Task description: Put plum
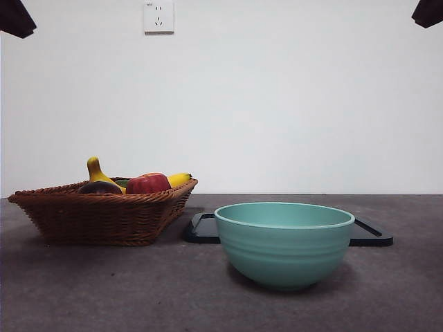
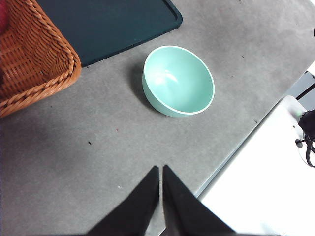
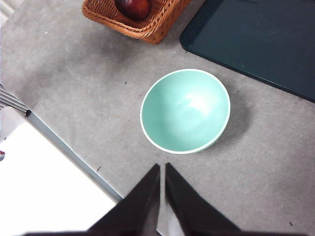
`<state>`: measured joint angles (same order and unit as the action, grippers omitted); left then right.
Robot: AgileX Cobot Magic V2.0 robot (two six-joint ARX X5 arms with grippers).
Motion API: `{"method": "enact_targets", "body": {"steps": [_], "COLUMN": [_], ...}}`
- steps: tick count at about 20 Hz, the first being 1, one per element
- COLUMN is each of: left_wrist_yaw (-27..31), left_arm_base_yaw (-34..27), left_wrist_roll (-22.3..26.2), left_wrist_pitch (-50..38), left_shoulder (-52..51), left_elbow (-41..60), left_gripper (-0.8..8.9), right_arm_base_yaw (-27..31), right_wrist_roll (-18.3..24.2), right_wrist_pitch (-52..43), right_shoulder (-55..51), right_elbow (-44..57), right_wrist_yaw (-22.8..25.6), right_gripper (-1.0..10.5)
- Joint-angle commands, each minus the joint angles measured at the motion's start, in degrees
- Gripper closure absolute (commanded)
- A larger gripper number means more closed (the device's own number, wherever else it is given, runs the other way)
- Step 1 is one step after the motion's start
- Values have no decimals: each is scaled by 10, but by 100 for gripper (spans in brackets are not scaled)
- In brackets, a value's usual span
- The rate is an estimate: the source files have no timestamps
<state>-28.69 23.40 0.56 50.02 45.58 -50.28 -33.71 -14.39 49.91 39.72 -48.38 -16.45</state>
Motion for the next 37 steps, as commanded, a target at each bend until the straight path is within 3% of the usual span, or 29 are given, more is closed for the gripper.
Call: {"method": "enact_targets", "body": {"steps": [1, 4, 8, 12, 15, 19, 25, 37], "left_wrist_yaw": [-3, 51, 113, 191, 233, 234, 234, 234], "left_arm_base_yaw": [2, -23, -108, -175, -204, -219, -219, -219], "left_wrist_roll": [5, 16, 35, 50, 50, 49, 48, 30], "left_wrist_pitch": [-3, -65, -271, -412, -467, -491, -487, -394], "left_shoulder": [1, -43, -137, -238, -305, -376, -433, -454], "left_elbow": [-7, -6, 28, 131, 234, 355, 455, 496], "left_gripper": [806, 806, 806, 806, 806, 806, 806, 806], "right_arm_base_yaw": [-4, -4, -4, -4, -4, -4, -4, -4], "right_wrist_roll": [0, 0, 0, 0, 0, 0, 0, 0], "right_wrist_pitch": [-6, -6, -6, -6, -6, -6, -6, -6], "right_shoulder": [2, 2, 2, 2, 2, 2, 2, 2], "right_elbow": [-9, -9, -9, -9, -9, -9, -9, -9], "right_wrist_yaw": [1, 1, 1, 1, 1, 1, 1, 1], "right_gripper": [942, 942, 942, 941, 941, 941, 942, 942]}}
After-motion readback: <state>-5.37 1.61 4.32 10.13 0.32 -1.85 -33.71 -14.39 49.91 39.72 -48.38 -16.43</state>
